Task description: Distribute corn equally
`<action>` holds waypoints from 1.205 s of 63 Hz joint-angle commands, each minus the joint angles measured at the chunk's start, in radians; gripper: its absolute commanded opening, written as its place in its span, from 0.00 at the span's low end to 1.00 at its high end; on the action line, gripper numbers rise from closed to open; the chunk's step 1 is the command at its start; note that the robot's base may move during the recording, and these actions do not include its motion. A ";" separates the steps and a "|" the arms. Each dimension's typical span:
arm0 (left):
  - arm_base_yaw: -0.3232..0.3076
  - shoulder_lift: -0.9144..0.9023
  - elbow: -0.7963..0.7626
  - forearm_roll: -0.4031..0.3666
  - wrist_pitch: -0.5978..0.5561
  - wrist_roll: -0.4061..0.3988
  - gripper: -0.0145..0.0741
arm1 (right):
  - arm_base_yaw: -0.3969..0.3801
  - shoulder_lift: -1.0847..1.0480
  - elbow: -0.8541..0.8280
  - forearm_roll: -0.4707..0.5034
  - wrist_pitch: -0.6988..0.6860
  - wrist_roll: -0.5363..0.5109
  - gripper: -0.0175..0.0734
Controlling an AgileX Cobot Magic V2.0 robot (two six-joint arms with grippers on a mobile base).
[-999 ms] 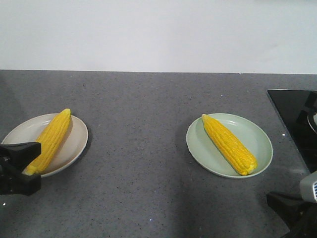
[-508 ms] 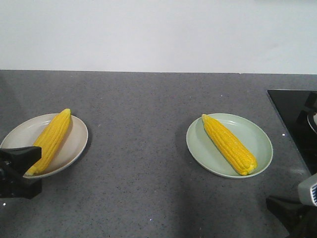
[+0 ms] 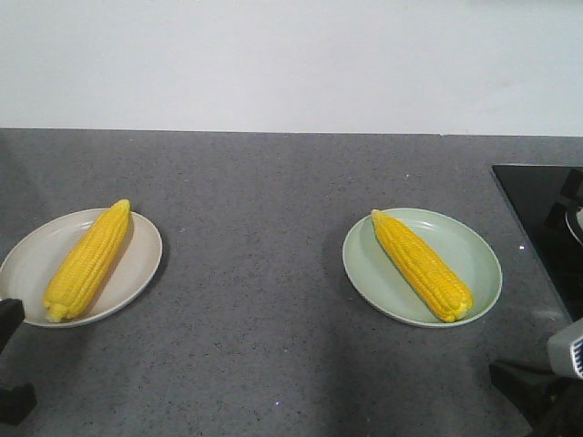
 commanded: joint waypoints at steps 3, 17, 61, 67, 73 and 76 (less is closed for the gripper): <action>0.001 -0.130 0.131 -0.005 -0.250 -0.063 0.16 | -0.006 0.000 -0.027 0.010 -0.054 -0.010 0.18; 0.032 -0.371 0.247 -0.002 -0.232 -0.023 0.16 | -0.006 -0.001 -0.027 0.012 -0.054 -0.010 0.18; 0.269 -0.627 0.247 -0.005 0.034 0.032 0.16 | -0.006 -0.002 -0.027 0.011 -0.054 -0.010 0.18; 0.269 -0.627 0.247 -0.012 0.033 0.015 0.16 | -0.006 -0.002 -0.027 0.011 -0.054 -0.010 0.18; 0.269 -0.627 0.247 -0.012 0.033 -0.028 0.16 | -0.006 -0.002 -0.027 0.011 -0.054 -0.010 0.18; 0.269 -0.626 0.247 0.003 0.033 -0.068 0.16 | -0.006 -0.002 -0.027 0.011 -0.054 -0.010 0.18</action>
